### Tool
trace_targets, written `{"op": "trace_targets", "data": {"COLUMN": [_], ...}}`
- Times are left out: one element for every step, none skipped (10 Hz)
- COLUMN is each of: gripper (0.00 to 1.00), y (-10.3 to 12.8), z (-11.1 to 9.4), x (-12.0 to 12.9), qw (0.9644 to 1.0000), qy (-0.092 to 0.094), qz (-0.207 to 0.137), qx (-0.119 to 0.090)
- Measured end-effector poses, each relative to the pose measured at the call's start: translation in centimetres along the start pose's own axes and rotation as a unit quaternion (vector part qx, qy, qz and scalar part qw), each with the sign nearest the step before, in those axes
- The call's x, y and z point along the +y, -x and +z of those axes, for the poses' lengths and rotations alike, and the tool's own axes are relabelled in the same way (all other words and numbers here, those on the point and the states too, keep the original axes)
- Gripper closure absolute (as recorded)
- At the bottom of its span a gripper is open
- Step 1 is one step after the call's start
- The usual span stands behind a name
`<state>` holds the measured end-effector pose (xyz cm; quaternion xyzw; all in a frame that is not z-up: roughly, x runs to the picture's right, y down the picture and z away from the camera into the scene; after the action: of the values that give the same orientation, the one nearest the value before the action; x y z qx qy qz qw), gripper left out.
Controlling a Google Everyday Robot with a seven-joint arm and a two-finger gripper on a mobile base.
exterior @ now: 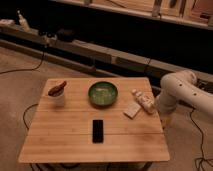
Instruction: Move the arm in a circular motion
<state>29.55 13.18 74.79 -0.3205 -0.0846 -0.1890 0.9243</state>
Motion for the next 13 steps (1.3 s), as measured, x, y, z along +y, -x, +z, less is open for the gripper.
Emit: {"op": "trace_targets", "data": {"gripper": [0.35, 0.35, 0.35, 0.35, 0.35, 0.35, 0.35, 0.35, 0.35, 0.35, 0.35, 0.35, 0.35], "y": [-1.6, -2.4, -2.8, -2.8, -2.3, -1.0, 0.8, 3.2, 6.1, 9.1, 12.5, 15.4, 18.0], "z": [-0.5, -0.7, -0.7, -0.4, 0.1, 0.7, 1.1, 1.4, 1.7, 1.8, 1.8, 1.6, 1.1], "x": [-2.9, -5.6, -9.1, -11.8, -14.2, -17.1, -19.0, -20.6, -21.7, -22.0, -21.6, -20.2, -17.8], "qw": [0.9995, 0.9986, 0.9973, 0.9966, 0.9961, 0.9961, 0.9966, 0.9974, 0.9982, 0.9988, 0.9985, 0.9971, 0.9939], "qy": [-0.018, -0.031, -0.044, -0.046, -0.046, -0.044, -0.041, -0.038, -0.034, -0.028, -0.026, -0.023, -0.023], "qz": [0.024, 0.041, 0.056, 0.065, 0.069, 0.066, 0.057, 0.043, 0.022, -0.003, -0.036, -0.067, -0.105], "qx": [0.008, 0.012, 0.016, 0.021, 0.029, 0.039, 0.042, 0.044, 0.044, 0.040, 0.034, 0.027, 0.021]}}
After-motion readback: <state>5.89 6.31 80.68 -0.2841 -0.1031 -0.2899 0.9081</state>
